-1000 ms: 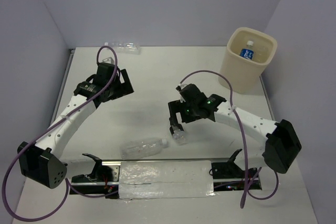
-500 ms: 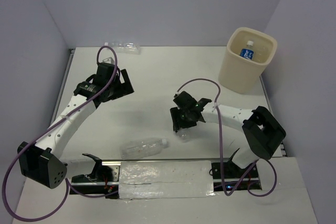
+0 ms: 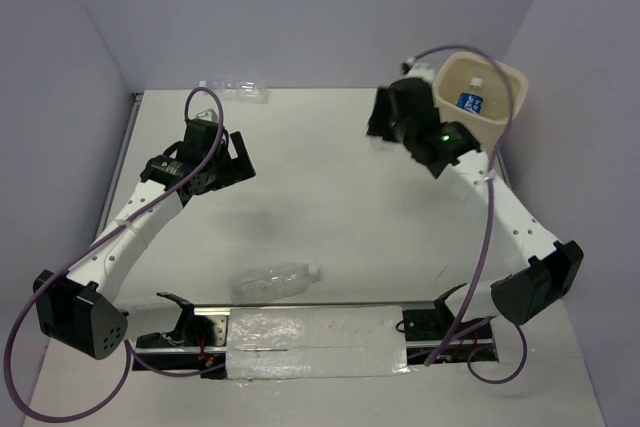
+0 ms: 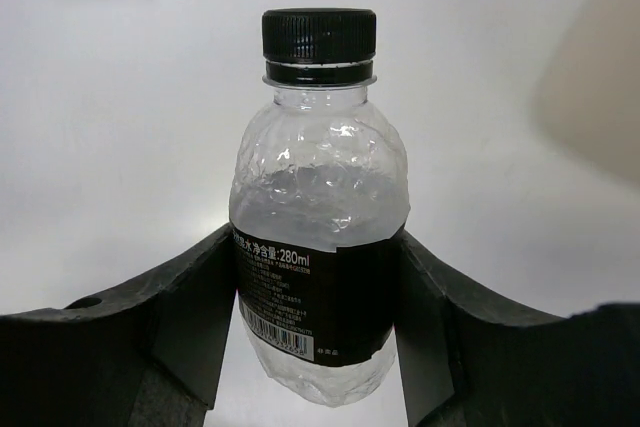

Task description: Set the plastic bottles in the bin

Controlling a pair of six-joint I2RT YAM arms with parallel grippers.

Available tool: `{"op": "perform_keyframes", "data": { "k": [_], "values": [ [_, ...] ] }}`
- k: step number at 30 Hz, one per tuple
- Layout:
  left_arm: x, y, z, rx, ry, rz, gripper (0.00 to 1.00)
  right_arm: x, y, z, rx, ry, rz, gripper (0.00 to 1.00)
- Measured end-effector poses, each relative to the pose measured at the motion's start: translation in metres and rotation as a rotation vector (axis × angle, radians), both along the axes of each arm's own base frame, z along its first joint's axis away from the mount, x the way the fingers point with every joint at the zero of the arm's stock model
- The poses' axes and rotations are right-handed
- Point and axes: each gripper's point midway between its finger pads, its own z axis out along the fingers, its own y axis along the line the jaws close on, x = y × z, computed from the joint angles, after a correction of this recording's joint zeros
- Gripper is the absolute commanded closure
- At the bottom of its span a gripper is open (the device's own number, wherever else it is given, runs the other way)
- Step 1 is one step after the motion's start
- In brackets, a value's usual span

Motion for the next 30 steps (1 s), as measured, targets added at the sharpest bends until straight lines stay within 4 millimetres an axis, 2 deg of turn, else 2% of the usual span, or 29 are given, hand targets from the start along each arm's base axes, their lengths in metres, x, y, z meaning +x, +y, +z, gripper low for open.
{"op": "perform_keyframes", "data": {
  "k": [2,4,6,8,9,11,14,16,17,18,20,22,25,30],
  "values": [
    [0.000,0.000,0.000,-0.001,0.001,-0.003,0.01,0.026,-0.041,0.056,0.028,-0.141,-0.141,0.48],
    [-0.001,-0.001,0.000,-0.002,0.001,-0.007,0.01,0.043,-0.084,0.098,0.032,-0.245,-0.281,0.48],
    [-0.001,-0.002,0.000,-0.003,0.003,-0.013,0.01,0.056,-0.119,0.121,0.023,-0.302,-0.394,0.48],
    [-0.001,-0.002,0.000,-0.004,0.003,-0.019,0.01,0.071,-0.150,0.133,0.010,-0.331,-0.490,0.48],
    [-0.002,-0.003,0.000,-0.004,0.002,-0.023,0.01,0.079,-0.163,0.134,0.003,-0.336,-0.532,0.47],
    [-0.003,-0.003,0.001,0.000,-0.001,-0.037,0.01,0.097,-0.187,0.123,-0.012,-0.313,-0.595,0.47],
    [-0.004,-0.003,0.003,0.001,-0.006,-0.044,0.01,0.121,-0.219,0.086,-0.032,-0.237,-0.672,0.45],
    [-0.004,-0.003,0.004,0.000,-0.007,-0.046,0.01,0.130,-0.236,0.060,-0.048,-0.179,-0.708,0.34],
    [-0.004,-0.003,0.004,-0.001,-0.007,-0.047,0.01,0.133,-0.245,0.047,-0.054,-0.149,-0.728,0.26],
    [-0.005,-0.003,0.004,-0.002,-0.006,-0.049,0.01,0.135,-0.250,0.038,-0.058,-0.130,-0.740,0.12],
    [-0.005,-0.004,0.004,-0.002,-0.005,-0.052,0.01,0.136,-0.255,0.027,-0.065,-0.099,-0.752,0.05],
    [-0.005,-0.004,0.004,-0.001,-0.005,-0.053,0.01,0.135,-0.255,0.026,-0.068,-0.092,-0.750,0.01],
    [-0.005,-0.003,0.003,0.008,-0.005,-0.063,0.01,0.135,-0.254,0.038,-0.061,-0.116,-0.748,0.00],
    [-0.006,-0.003,0.003,0.011,-0.005,-0.064,0.01,0.119,-0.242,0.075,-0.034,-0.181,-0.696,0.00]
  ]
}}
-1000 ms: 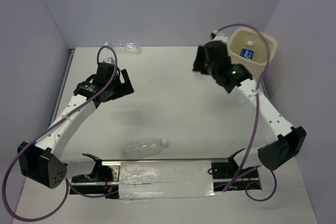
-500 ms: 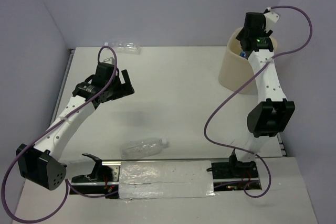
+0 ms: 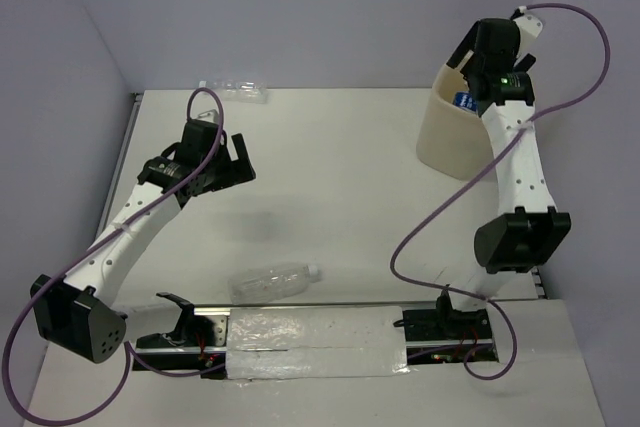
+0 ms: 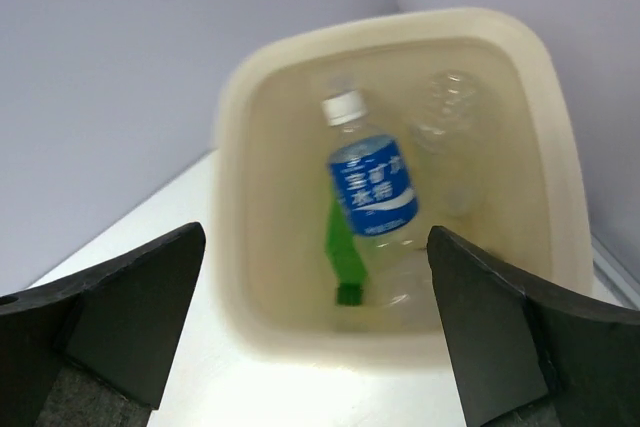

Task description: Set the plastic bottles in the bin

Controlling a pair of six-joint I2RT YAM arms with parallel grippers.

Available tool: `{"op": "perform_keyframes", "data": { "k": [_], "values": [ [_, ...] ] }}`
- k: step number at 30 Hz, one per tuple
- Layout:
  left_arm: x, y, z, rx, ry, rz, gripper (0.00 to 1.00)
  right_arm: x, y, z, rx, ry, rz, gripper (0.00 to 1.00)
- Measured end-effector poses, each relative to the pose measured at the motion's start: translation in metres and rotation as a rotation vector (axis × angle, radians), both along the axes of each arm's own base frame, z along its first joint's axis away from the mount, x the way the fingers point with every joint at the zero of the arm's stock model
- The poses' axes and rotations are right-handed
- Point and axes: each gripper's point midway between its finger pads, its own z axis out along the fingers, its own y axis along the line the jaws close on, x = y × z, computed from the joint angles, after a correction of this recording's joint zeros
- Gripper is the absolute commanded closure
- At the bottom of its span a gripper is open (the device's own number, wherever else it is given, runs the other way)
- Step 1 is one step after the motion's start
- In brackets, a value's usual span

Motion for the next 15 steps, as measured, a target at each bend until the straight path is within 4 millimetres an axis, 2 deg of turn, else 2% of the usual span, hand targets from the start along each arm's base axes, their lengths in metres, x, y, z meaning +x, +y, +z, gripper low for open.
{"op": "perform_keyframes", "data": {
  "k": [1,3,5,6,9,11,13,15],
  "values": [
    [0.000,0.001,0.000,0.002,-0.001,0.003,0.01,-0.006,0.007,0.011,-0.002,-0.019,0.031,0.01],
    [0.001,0.003,0.001,0.008,-0.007,0.015,0.01,-0.026,0.041,0.035,-0.013,-0.068,0.144,0.03],
    [0.001,0.008,0.001,0.025,-0.011,0.036,0.01,-0.057,0.094,0.040,-0.015,-0.082,0.331,0.03],
    [0.000,0.011,0.001,0.032,-0.009,0.052,0.01,-0.075,0.133,0.041,-0.012,-0.105,0.463,0.02],
    [-0.001,0.023,0.000,0.053,0.003,0.127,0.01,-0.140,0.243,0.008,0.012,-0.060,0.883,0.00],
    [0.000,0.032,0.003,0.059,0.006,0.179,0.01,-0.181,0.298,-0.029,0.017,-0.002,1.123,0.00],
    [0.002,0.040,0.009,0.058,-0.004,0.227,0.01,-0.216,0.338,-0.070,0.005,0.080,1.306,0.00],
    [0.005,0.047,0.015,0.060,-0.015,0.259,0.01,-0.245,0.368,-0.120,-0.023,0.198,1.445,0.00]
  ]
}}
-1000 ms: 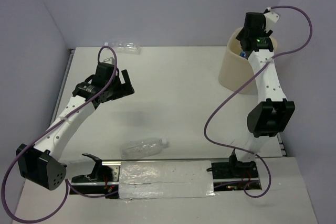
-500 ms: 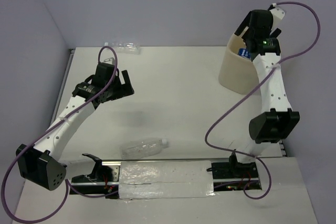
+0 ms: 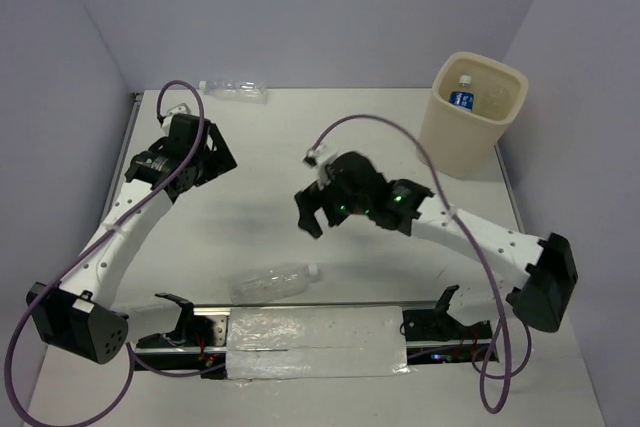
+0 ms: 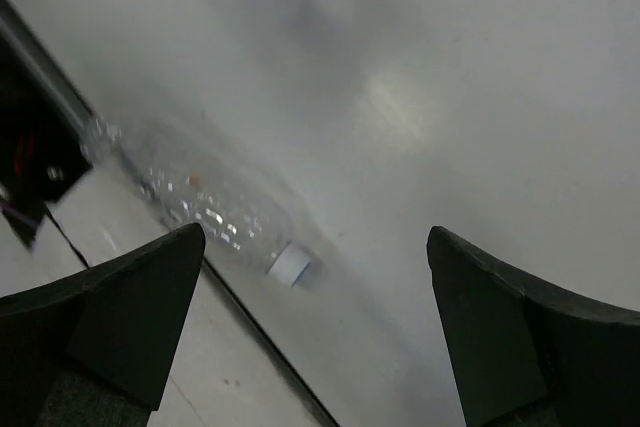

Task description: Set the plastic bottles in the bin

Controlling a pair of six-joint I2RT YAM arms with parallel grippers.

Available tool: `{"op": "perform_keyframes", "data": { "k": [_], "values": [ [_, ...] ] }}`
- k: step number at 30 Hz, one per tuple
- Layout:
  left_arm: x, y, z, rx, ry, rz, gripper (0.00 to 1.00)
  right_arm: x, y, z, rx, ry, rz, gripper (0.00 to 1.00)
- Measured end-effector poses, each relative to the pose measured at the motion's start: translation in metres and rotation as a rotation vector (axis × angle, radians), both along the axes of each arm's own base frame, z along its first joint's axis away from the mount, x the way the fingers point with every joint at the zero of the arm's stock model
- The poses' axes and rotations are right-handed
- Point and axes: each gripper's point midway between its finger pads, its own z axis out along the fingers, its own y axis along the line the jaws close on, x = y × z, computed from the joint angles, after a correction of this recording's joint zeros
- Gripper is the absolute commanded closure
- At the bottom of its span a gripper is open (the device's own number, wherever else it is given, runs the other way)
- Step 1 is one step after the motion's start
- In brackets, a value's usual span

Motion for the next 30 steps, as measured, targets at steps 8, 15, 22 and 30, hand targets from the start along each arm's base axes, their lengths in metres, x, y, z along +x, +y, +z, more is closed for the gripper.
{"op": "perform_keyframes", "data": {
  "k": [8,15,22,30],
  "values": [
    [0.005,0.011,0.011,-0.011,-0.026,0.054,0.01,-0.097,0.063,-0.084,-0.156,-0.007,0.465,0.00],
    [0.006,0.009,0.013,-0.025,-0.032,0.046,0.01,-0.092,0.081,-0.104,-0.191,-0.121,0.557,0.00],
    [0.006,0.010,0.013,-0.024,-0.033,0.046,0.01,-0.099,0.097,-0.149,-0.310,-0.090,0.661,0.00],
    [0.003,0.012,0.021,-0.027,-0.060,0.049,0.01,-0.105,0.105,-0.174,-0.361,-0.032,0.716,0.16]
  ]
}}
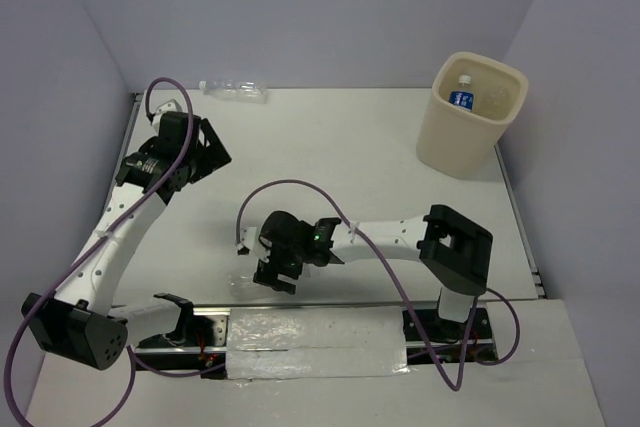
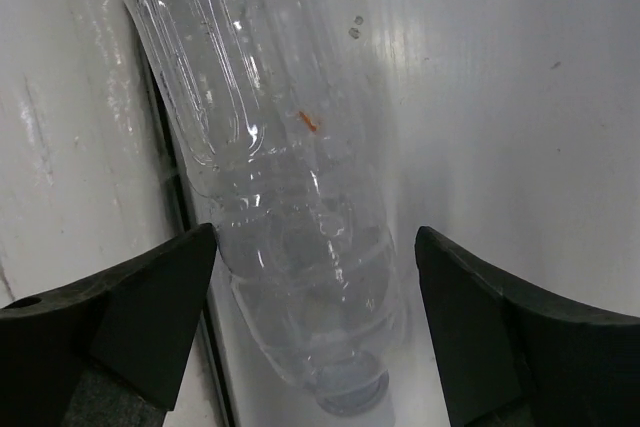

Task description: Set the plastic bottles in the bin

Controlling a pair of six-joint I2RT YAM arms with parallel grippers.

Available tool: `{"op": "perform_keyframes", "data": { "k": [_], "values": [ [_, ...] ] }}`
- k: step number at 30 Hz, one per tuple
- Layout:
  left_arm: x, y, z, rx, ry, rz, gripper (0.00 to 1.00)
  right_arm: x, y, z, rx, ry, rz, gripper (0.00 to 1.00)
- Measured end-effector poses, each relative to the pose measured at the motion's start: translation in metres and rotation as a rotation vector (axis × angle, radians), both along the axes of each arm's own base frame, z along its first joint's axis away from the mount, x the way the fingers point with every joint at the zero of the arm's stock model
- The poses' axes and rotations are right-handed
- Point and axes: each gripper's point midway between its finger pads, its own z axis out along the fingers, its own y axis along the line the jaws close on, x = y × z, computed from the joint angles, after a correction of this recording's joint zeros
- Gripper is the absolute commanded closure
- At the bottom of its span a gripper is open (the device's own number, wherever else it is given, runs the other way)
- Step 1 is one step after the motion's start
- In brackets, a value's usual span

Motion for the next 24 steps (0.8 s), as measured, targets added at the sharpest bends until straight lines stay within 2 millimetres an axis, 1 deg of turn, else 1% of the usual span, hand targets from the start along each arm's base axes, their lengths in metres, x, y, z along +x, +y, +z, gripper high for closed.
{"op": "perform_keyframes", "data": {
  "k": [5,9,11,12,14,16,17,18,20,21,22,23,24],
  "values": [
    [0.000,0.001,0.000,0.001,0.000,0.003,0.01,0.002,-0.002,-0.017,-0.049,0.009,-0.020,0.26],
    [0.000,0.003,0.000,0.012,0.000,-0.002,0.01,0.004,-0.002,-0.017,-0.058,0.009,-0.040,0.39],
    [0.001,0.003,0.000,0.013,-0.001,-0.002,0.01,0.007,-0.004,-0.017,-0.070,0.004,-0.069,0.41],
    [0.001,0.004,0.000,0.014,-0.001,-0.002,0.01,0.011,-0.006,-0.017,-0.076,0.001,-0.094,0.43],
    [0.001,0.004,0.000,0.015,-0.001,0.000,0.01,0.020,-0.011,-0.016,-0.084,-0.002,-0.152,0.43],
    [0.001,0.006,0.001,0.018,-0.003,0.009,0.01,0.039,-0.022,-0.010,-0.086,0.003,-0.240,0.43],
    [0.001,0.008,0.002,0.021,-0.005,0.018,0.01,0.051,-0.030,-0.004,-0.081,0.016,-0.302,0.43],
    [0.001,0.011,0.002,0.024,-0.007,0.030,0.01,0.070,-0.043,0.008,-0.065,0.026,-0.383,0.43],
    [0.000,0.014,0.007,0.016,-0.024,0.055,0.01,0.118,-0.072,0.045,0.016,0.019,-0.566,0.42],
    [-0.001,0.016,0.011,0.010,-0.039,0.065,0.01,0.144,-0.088,0.070,0.077,0.000,-0.660,0.42],
    [-0.003,0.017,0.017,0.001,-0.061,0.071,0.01,0.170,-0.107,0.097,0.143,-0.032,-0.755,0.44],
    [-0.005,0.018,0.023,-0.012,-0.087,0.080,0.01,0.196,-0.130,0.132,0.224,-0.080,-0.853,0.50],
    [-0.008,0.019,0.030,-0.022,-0.111,0.086,0.01,0.214,-0.150,0.162,0.288,-0.131,-0.927,0.50]
  ]
}}
